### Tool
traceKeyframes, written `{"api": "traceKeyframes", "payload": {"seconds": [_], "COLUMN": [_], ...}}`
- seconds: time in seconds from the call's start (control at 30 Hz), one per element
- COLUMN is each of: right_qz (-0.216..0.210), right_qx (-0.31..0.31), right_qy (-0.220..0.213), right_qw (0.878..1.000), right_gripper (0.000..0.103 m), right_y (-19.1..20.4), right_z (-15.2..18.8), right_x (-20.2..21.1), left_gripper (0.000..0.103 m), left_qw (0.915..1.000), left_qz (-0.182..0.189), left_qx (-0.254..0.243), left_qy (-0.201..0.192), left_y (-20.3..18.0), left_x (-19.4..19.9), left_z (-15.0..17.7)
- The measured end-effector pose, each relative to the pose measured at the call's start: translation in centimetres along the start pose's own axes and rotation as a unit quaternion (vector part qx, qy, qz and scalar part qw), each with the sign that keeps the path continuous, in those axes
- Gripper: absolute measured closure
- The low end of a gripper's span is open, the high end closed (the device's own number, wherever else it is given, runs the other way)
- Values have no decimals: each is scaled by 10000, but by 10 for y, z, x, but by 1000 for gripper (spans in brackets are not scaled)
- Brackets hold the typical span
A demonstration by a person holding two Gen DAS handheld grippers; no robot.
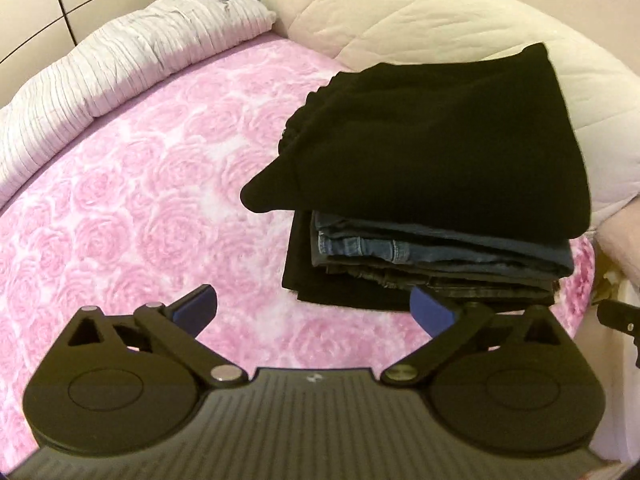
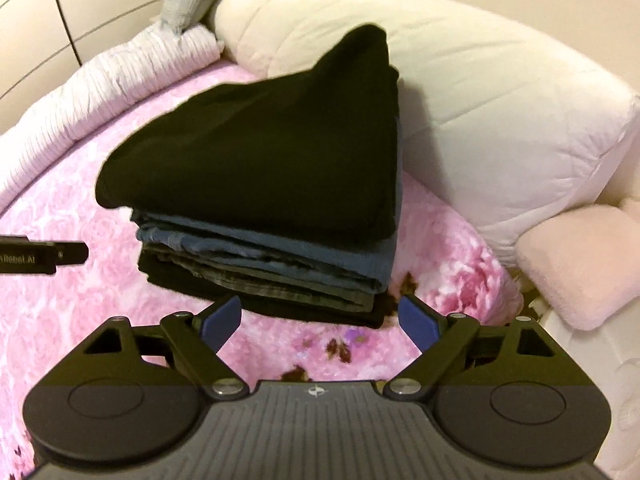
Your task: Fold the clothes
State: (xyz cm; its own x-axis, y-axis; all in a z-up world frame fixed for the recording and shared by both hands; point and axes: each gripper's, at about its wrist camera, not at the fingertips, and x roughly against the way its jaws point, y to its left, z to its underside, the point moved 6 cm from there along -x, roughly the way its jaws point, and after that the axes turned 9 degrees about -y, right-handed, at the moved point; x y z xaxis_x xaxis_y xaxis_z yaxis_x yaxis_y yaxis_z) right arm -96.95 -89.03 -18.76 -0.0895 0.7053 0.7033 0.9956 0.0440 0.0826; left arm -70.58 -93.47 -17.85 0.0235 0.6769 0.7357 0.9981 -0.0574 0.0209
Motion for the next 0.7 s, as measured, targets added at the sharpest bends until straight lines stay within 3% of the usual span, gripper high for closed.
{"api": "traceKeyframes", "payload": {"seconds": [0.2, 0.7], "right_qz": [293, 407], "right_qx": [-387, -712], "right_qy": [-83, -93], "right_qw": [9988, 9966], "right_gripper": [15, 15], "right_y": [12, 56], "right_z": [-4, 8], "right_x": [26, 73], "left_gripper": [1, 1], "left_qw": [9985, 9972], "left_qz": [515, 583], "left_qx": [-163, -364], "left_qy": [-62, -282], "left_y": [-4, 15], "left_x": [22, 76], "left_z": [6, 18]}}
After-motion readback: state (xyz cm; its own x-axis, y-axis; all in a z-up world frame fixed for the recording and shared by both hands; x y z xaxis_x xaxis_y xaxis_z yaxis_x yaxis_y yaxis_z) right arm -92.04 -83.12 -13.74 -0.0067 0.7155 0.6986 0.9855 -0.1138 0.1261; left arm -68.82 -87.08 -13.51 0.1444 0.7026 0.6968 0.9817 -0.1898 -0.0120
